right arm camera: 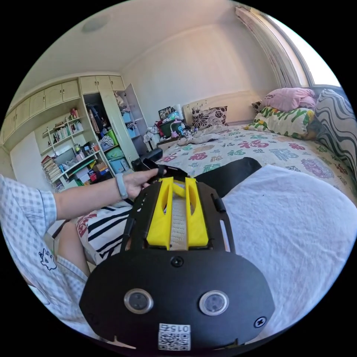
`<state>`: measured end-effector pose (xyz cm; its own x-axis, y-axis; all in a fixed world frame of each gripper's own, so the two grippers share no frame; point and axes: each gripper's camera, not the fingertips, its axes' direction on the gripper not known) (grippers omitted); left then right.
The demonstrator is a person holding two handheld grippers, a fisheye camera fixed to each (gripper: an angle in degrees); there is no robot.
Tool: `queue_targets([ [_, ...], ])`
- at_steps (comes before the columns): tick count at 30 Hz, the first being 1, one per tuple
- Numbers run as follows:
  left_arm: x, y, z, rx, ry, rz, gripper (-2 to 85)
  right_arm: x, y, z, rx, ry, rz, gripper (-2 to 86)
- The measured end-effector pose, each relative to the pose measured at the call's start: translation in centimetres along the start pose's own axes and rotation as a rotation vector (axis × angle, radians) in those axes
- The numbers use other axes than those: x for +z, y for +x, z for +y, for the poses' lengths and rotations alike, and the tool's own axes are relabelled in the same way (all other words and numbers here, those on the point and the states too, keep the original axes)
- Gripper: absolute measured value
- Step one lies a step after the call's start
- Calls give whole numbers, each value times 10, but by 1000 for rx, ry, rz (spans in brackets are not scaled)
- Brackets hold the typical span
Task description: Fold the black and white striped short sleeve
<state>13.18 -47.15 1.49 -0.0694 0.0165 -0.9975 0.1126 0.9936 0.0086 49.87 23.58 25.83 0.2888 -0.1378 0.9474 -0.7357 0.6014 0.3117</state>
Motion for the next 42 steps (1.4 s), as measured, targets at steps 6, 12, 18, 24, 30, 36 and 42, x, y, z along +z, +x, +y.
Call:
queue_targets([
  [6, 41, -11, -46, -79, 138, 206, 122, -18, 21, 11, 35, 111, -132, 63],
  [12, 80, 22, -101, -52, 195, 335, 92, -29, 32, 24, 59, 203, -131, 61],
  [18, 102, 86, -118, 50, 137, 269, 90, -17, 27, 29, 45, 174, -65, 60],
  [24, 31, 77, -65, 49, 19, 172, 107, 2, 12, 36, 29, 166, -81, 59],
  [30, -141, 142, 102, 408, 36, 1, 124, 61, -39, 39, -163, -125, -243, 71],
  [36, -218, 174, 351, 552, 267, -431, 158, 139, -131, 69, -348, -565, -473, 137],
  [42, -193, 132, 414, 347, 387, -288, 147, 188, -213, 104, -424, -691, -269, 81],
])
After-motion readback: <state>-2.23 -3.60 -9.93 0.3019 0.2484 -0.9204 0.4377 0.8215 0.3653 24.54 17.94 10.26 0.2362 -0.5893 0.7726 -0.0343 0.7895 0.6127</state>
